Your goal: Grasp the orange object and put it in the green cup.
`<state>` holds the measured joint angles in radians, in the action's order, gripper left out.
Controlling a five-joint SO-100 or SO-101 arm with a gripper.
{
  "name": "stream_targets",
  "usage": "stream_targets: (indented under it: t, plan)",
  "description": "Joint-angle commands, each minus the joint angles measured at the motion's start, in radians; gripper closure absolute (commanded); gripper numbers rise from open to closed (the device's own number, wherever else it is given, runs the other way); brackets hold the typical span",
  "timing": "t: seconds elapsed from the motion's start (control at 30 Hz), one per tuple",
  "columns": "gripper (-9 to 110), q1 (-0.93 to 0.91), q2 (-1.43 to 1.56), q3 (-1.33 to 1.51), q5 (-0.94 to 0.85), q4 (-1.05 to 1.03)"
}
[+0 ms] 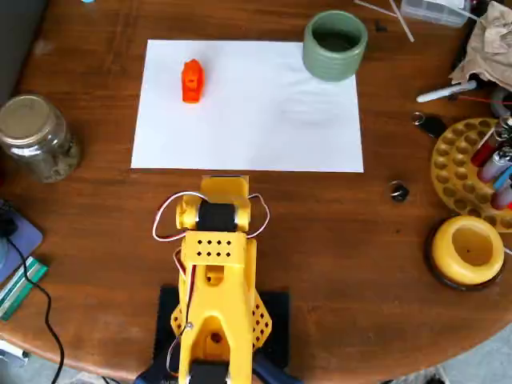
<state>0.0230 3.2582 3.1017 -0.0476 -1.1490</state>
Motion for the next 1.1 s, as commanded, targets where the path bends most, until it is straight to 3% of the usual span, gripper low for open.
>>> stream_targets:
  t: [0.0, 1.07]
  plan:
    - [101, 0.000, 0.002, -0.003, -0.006, -0.003]
    - [101, 0.002, 0.002, -0.003, 0.000, 0.008]
